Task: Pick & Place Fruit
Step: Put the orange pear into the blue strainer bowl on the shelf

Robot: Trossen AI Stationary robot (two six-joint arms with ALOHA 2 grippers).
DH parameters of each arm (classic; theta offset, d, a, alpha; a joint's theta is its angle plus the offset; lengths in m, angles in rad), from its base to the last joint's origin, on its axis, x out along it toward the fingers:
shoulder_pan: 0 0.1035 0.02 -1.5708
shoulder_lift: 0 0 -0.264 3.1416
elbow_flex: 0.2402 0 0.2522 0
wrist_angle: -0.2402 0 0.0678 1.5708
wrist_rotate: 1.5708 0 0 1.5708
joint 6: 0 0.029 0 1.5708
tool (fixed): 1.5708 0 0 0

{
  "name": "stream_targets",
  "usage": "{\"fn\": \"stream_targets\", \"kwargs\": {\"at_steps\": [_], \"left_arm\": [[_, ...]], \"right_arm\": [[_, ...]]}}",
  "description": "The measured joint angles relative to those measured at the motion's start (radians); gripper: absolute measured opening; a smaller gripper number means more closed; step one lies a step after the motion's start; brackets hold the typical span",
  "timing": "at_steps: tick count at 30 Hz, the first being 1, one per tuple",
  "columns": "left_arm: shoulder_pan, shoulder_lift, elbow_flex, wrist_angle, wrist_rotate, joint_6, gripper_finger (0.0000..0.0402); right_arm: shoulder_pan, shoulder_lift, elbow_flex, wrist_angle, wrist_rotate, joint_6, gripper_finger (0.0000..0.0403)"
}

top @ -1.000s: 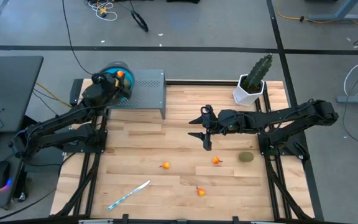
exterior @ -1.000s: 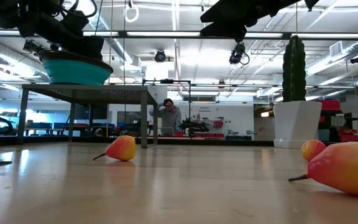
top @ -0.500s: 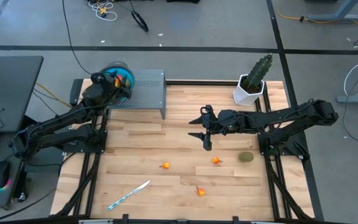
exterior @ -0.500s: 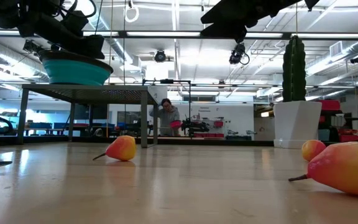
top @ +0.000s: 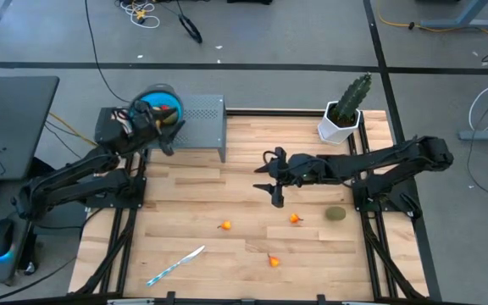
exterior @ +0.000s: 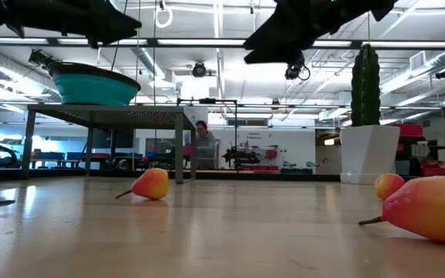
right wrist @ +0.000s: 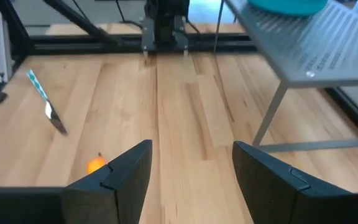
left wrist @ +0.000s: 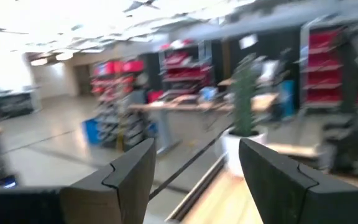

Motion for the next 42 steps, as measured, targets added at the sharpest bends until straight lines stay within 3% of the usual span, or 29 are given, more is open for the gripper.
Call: {"fn": "stream_targets", "kwargs": {"at_steps": [8,20,23,27,36,42], "left_arm": [[-0.017,0.004,0.000,0.015,0.027,-0.003,0.0238],[-0.018,0.017,0.000,0.016,0.015,0.001,0.0238],[-0.018,0.018,0.000,0.015,0.015,0.000,0.0238],[-0.018,0.017,0.000,0.015,0.014,0.000,0.0238],[-0.018,0.017,0.000,0.014,0.000,-0.003,0.0237],[-0.018,0.027,0.000,0.011,-0.008,-0.003,0.0238]], "right_arm": [[0.000,0.066,0.000,-0.034,-0.001,0.000,0.0234],[0.002,0.070,0.000,-0.411,-0.006,0.113,0.0234],[0.002,0.070,0.000,-0.474,-0.054,0.162,0.0234],[0.022,0.070,-0.030,-0.462,-0.129,0.207,0.0234],[0.096,0.071,-0.164,-0.395,-0.179,0.296,0.0234],[0.119,0.071,-0.205,-0.345,-0.143,0.310,0.0235]]}}
